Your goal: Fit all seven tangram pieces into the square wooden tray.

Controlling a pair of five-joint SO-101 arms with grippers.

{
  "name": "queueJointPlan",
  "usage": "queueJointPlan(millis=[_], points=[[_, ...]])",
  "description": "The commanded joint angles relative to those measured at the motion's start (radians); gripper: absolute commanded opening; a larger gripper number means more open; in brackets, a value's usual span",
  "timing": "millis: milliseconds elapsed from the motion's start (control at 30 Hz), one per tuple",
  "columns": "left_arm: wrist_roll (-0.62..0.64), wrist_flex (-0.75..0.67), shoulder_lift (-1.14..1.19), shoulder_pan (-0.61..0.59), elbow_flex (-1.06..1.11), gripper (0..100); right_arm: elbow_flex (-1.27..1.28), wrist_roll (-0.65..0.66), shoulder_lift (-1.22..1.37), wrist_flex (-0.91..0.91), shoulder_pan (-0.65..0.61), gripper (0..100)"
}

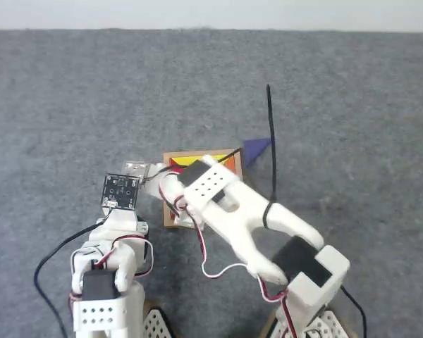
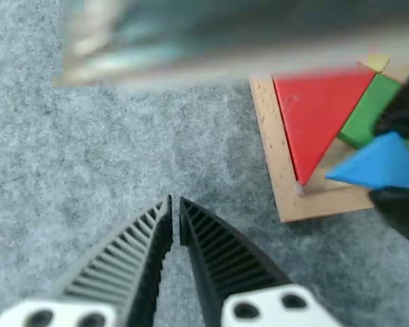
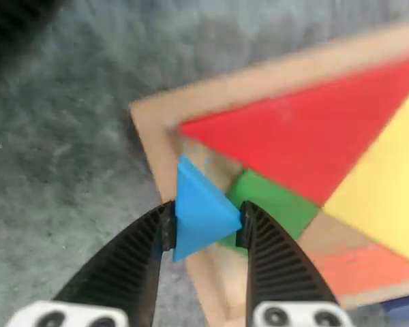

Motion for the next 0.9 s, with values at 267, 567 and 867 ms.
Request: queueJointPlan(millis=[267, 567, 867], points=[[-0.002, 0.003, -0.020, 0.002, -0.012, 2, -0.161, 0.233, 0.122, -0.021, -0.010, 9.9], [-0.003, 0.003, -0.020, 0.003, -0.012, 2, -0.190, 0.358, 0.125, 0.145, -0.010, 17.7], [0.000, 0.003, -0.020, 0.003, -0.012, 2, -0.227, 0.347, 0.125, 0.148, 0.002, 21.9]])
